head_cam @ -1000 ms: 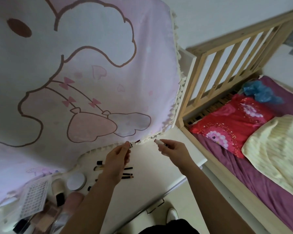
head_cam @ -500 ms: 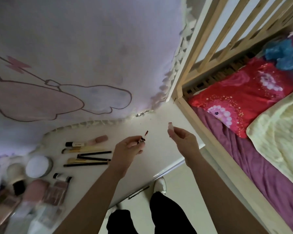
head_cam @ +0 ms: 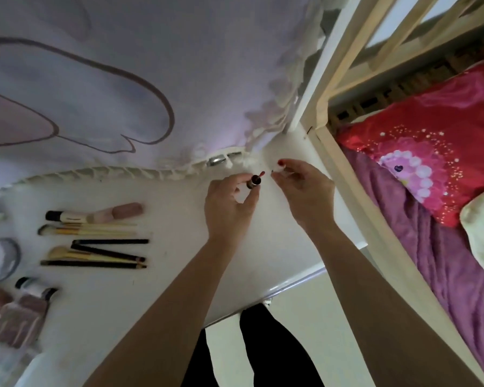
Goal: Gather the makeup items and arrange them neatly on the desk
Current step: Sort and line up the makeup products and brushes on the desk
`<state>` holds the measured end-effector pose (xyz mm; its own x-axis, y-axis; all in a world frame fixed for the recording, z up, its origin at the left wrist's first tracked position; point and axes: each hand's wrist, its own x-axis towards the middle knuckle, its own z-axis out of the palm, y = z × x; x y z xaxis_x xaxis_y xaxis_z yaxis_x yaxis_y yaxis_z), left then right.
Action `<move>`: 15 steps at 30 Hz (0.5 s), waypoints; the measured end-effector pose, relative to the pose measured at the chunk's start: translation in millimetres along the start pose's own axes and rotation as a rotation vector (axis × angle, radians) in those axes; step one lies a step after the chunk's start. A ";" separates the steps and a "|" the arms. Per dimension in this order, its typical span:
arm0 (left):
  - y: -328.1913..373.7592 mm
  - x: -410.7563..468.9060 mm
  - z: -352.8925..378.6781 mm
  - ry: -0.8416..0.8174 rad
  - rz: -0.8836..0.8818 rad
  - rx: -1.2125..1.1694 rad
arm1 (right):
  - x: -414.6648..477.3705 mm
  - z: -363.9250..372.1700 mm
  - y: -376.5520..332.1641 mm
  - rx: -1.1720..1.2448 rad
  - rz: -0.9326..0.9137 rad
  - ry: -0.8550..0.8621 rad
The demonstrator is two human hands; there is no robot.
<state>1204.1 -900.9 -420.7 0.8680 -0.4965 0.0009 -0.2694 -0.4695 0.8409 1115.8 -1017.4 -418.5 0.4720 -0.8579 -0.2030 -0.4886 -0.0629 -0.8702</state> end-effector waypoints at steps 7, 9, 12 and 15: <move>-10.6 2.3 10.1 0.078 -0.001 0.031 | 0.2 1.2 7.2 -0.147 -0.102 0.023; -9.1 2.4 11.6 0.092 -0.003 0.043 | -2.8 4.1 6.4 -0.241 -0.166 0.011; -8.6 1.8 12.2 0.089 0.020 0.077 | -6.1 8.0 8.8 -0.331 -0.235 0.013; -10.9 0.9 8.8 0.052 -0.002 0.029 | -6.4 8.7 13.8 -0.341 -0.239 0.017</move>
<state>1204.2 -902.6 -434.7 0.8887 -0.4575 0.0283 -0.2792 -0.4913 0.8250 1112.4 -1008.3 -433.1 0.5909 -0.8068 -0.0031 -0.5828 -0.4241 -0.6932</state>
